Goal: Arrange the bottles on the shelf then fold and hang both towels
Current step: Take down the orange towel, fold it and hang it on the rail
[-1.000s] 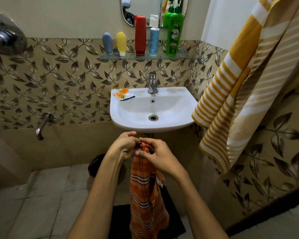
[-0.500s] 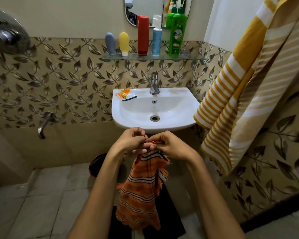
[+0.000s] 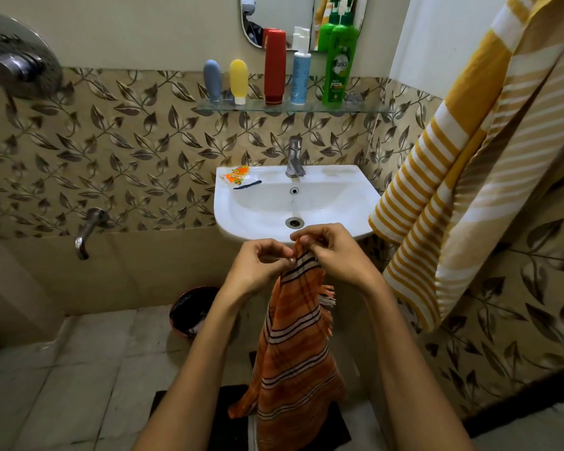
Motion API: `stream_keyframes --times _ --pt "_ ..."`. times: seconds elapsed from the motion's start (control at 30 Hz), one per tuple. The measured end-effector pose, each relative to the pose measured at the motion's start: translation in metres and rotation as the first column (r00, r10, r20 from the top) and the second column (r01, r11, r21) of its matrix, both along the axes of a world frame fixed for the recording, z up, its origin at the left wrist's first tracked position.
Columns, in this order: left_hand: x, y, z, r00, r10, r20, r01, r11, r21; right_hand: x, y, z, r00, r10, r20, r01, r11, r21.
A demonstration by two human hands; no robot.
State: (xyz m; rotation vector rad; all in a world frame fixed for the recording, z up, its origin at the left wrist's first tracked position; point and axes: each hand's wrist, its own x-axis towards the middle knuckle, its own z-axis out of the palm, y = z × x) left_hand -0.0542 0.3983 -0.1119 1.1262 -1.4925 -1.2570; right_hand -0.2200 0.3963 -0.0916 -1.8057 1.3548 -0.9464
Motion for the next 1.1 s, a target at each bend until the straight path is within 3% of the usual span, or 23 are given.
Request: stream_keyframes --times 0.23,0.53,0.67,0.83,0.93,1.0,1.1 --pt "-0.018 0.007 -0.024 0.980 -0.199 -0.005 0.199 0.978 0.068 -0.004 0.002 0.011 0.985 -0.119 0.126 0.133 0.985 -0.114" --pt "-0.017 0.006 -0.024 0.956 -0.269 -0.119 0.269 0.963 -0.016 -0.011 0.007 0.021 0.956 -0.162 0.245 0.197 0.973 -0.124" --pt "-0.012 0.008 -0.015 0.936 -0.297 -0.188 0.307 0.951 0.029 -0.014 0.010 0.019 0.939 -0.144 0.313 0.187 0.976 -0.113" --pt "0.001 0.007 -0.014 0.901 -0.389 -0.191 0.411 0.907 0.091 -0.022 0.012 0.025 0.979 -0.030 0.201 0.056 0.991 -0.122" --pt "0.002 0.005 -0.017 0.910 -0.354 -0.217 0.377 0.923 0.074 -0.025 0.012 0.026 0.990 0.052 0.135 -0.039 0.995 -0.096" --pt "0.004 0.003 -0.020 0.933 -0.320 -0.164 0.333 0.941 0.057 -0.026 0.012 0.025 0.989 0.081 0.124 -0.071 0.994 -0.083" --pt "0.010 0.001 -0.022 0.909 -0.413 -0.049 0.416 0.907 0.069 -0.024 0.012 0.022 0.991 0.084 0.104 -0.078 0.995 -0.061"
